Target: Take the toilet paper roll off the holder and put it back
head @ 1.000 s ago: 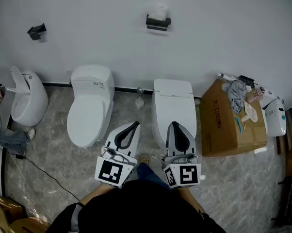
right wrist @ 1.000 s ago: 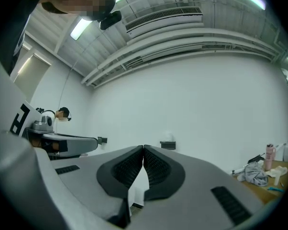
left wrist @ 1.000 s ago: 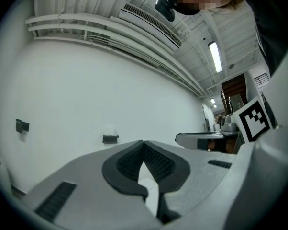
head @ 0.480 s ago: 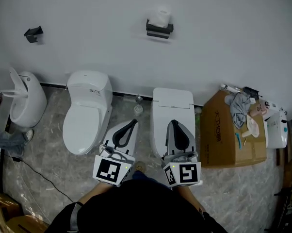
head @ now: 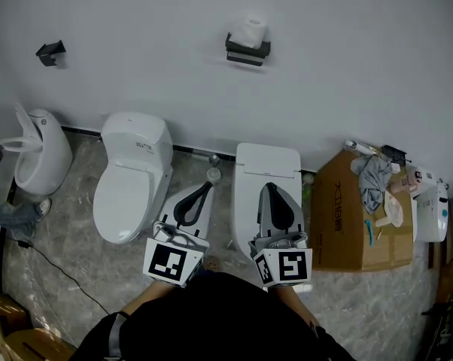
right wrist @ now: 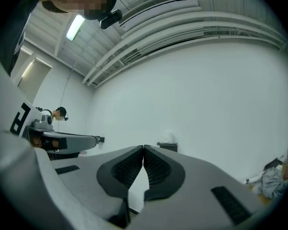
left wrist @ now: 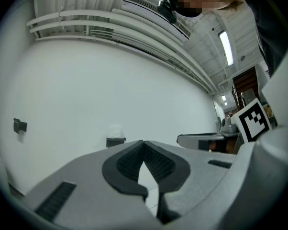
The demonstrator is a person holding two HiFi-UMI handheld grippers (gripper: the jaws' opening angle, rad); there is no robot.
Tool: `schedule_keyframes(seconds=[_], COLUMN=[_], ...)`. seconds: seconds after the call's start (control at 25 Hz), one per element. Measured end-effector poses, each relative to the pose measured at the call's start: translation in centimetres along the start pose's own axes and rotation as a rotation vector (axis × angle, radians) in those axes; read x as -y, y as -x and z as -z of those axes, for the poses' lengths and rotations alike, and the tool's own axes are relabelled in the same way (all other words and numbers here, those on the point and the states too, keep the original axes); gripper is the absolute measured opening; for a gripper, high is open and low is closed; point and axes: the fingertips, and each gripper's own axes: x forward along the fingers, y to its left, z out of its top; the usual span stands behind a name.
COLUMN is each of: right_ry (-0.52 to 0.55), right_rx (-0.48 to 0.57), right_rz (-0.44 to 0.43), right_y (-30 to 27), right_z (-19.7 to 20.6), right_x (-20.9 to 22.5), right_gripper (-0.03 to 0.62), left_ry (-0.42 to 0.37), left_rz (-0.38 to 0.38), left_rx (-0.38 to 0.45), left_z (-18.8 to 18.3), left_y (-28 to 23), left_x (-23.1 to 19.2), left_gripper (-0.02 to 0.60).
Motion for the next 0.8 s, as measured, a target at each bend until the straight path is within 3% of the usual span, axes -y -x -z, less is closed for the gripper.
schedule_keyframes(seconds=[0.4, 0.8], right_ry=[-0.022, -0.02], right_rx=[-0.014, -0.02], right_rz=[0.001, 0.023], right_y=[-1.5, -5.0], right_z=[1.3, 2.4], right_x=[1.2, 3.2], right_gripper=[0.023, 0.023], left_ry=[0.008, -0.017], left_rz=[-0.021, 0.007], left_rx=[-0.033, 0.002], left_z=[1.0, 1.5], left_y=[-1.3, -5.2], left_x=[-1.0, -2.9], left_gripper=[0.006, 0.006])
